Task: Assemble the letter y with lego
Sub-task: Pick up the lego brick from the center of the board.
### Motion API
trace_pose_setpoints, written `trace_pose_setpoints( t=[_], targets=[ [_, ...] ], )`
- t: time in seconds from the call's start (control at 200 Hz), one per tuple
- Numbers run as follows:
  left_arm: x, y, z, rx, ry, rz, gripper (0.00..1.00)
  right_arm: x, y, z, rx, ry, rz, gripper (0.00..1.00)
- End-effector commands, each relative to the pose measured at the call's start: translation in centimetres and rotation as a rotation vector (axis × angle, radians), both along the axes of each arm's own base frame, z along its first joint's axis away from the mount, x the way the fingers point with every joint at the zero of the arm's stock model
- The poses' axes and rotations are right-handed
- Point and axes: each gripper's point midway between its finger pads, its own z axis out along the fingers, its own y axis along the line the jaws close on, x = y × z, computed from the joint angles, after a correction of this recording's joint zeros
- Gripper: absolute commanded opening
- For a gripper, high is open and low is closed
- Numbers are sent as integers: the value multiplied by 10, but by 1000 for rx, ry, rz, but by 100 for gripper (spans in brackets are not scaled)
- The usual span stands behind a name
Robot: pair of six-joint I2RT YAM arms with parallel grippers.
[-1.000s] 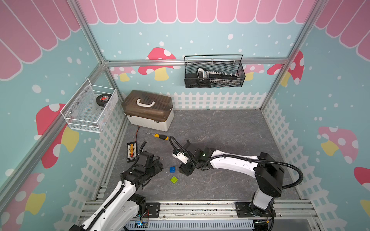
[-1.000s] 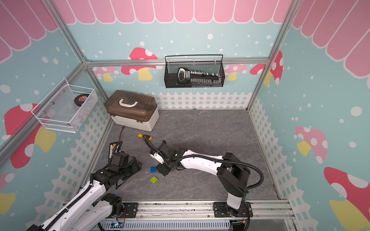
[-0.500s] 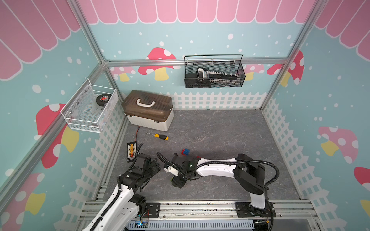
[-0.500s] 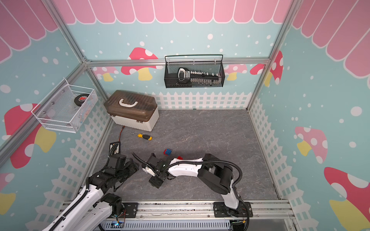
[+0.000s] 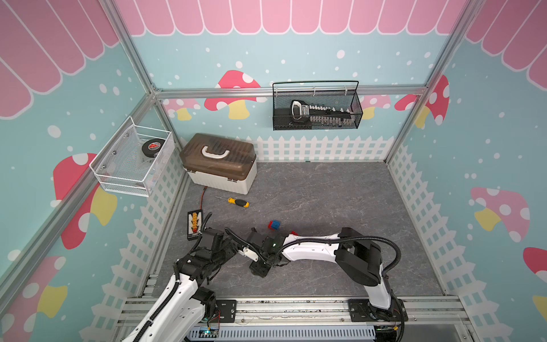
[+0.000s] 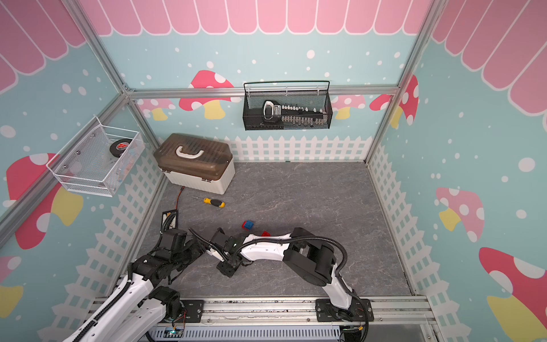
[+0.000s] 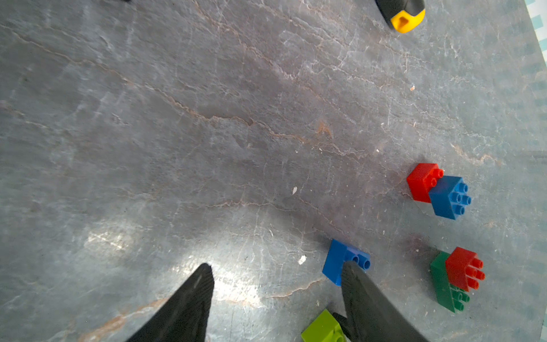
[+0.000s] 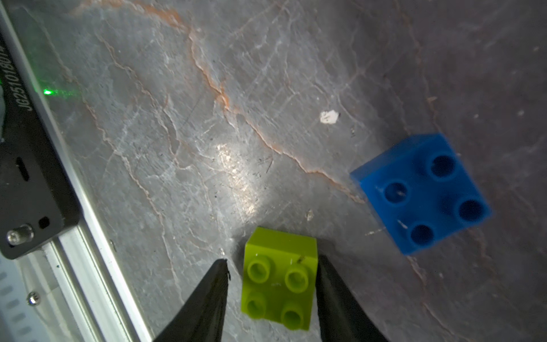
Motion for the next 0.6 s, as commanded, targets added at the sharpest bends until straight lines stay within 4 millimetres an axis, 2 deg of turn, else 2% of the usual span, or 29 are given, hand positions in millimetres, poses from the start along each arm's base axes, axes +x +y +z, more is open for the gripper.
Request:
trace_pose_setpoints(
  t=[0.0, 0.23, 0.375, 0.54, 0.56, 0.595],
  targets=[
    [-1, 1, -1, -9, -2, 16, 70, -3, -5, -4, -42, 11, 6, 50],
    [0, -1, -1, -16, -2, 5, 70, -4, -9, -5, -55, 10, 13, 35],
    [2, -9, -1, -40, -6, -35, 70, 6, -20, 1, -55, -22, -9, 28],
    [6, -29, 0, -104, -22, -124, 70, 28, -46, 18, -38, -76, -56, 27],
    [6, -33, 0, -113, -22, -141, 70, 31, -48, 30, -18, -96, -60, 27],
    [7, -38, 1, -125, -25, -168, 70, 35, -56, 36, -15, -114, -64, 27]
  ],
)
